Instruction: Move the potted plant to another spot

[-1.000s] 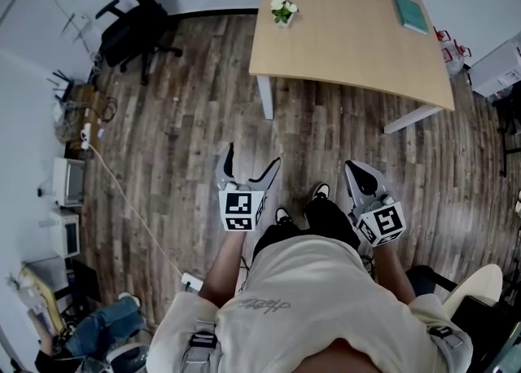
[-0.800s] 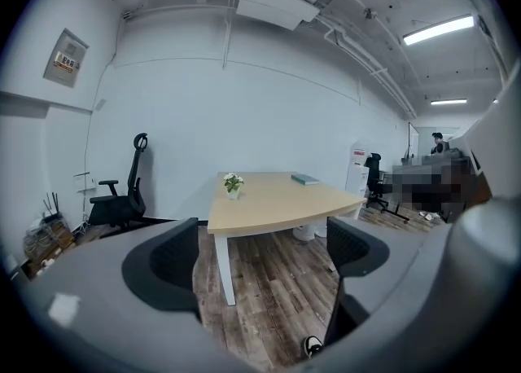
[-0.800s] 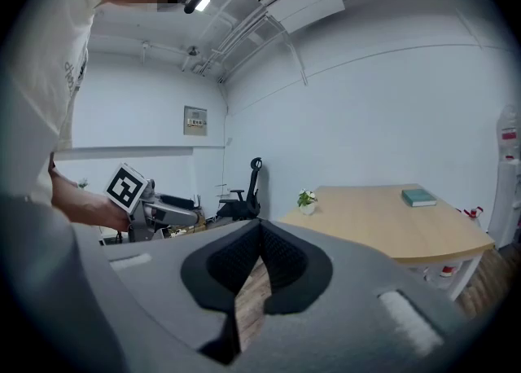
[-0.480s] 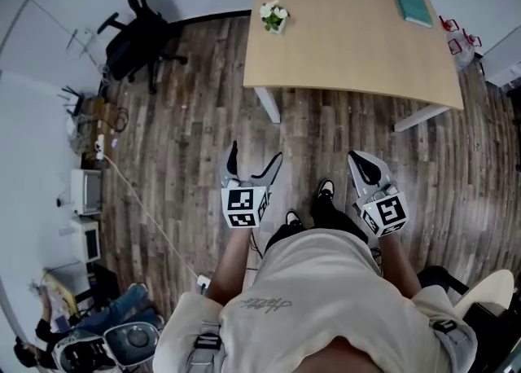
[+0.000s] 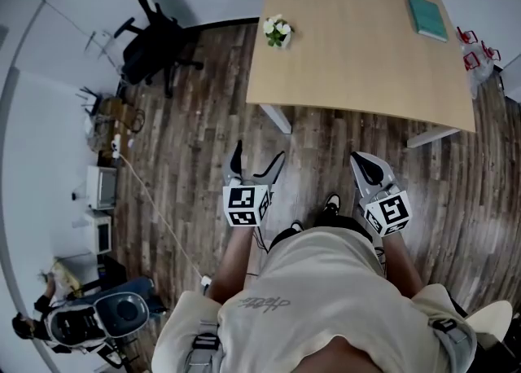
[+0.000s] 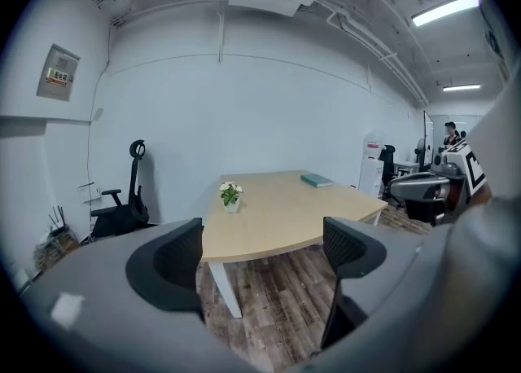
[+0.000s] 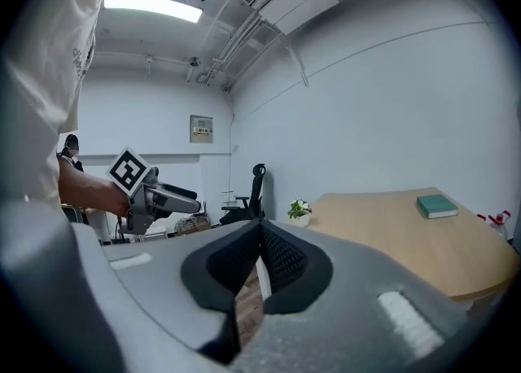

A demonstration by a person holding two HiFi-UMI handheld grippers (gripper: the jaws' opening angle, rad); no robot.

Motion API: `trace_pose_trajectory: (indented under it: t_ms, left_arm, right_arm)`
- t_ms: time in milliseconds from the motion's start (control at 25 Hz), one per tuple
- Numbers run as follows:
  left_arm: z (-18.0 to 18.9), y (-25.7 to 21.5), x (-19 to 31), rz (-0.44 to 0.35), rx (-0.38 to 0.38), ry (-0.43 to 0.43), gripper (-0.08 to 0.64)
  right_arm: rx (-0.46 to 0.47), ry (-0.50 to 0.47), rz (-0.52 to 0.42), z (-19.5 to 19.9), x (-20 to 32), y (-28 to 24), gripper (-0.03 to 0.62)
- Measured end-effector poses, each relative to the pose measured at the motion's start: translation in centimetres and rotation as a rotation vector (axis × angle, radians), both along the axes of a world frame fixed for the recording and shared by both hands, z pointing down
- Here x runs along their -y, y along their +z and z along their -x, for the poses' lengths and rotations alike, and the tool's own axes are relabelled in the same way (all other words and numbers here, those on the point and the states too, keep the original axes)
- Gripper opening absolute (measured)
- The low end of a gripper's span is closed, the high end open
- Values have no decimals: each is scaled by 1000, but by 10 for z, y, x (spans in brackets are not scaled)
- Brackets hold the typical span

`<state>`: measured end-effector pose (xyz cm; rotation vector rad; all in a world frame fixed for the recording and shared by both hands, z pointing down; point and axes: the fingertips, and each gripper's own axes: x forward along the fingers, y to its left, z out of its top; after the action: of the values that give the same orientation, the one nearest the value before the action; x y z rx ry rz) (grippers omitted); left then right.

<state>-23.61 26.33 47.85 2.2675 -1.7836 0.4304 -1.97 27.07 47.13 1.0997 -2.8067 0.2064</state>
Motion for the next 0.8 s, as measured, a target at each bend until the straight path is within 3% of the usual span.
trace_pose_trajectory:
  t_ms: [240, 560, 800]
  left_arm:
    - [-20, -10, 23, -36, 8, -36, 468]
    - [-30, 3, 26, 28, -18, -59, 469]
    - [-28, 19, 34, 67, -30, -28, 422]
  right_arm:
    - [14, -54, 16, -15, 30, 11, 3]
    - [26, -112, 47, -11, 52, 14, 2]
    - [22, -118, 80, -1, 53, 25, 3]
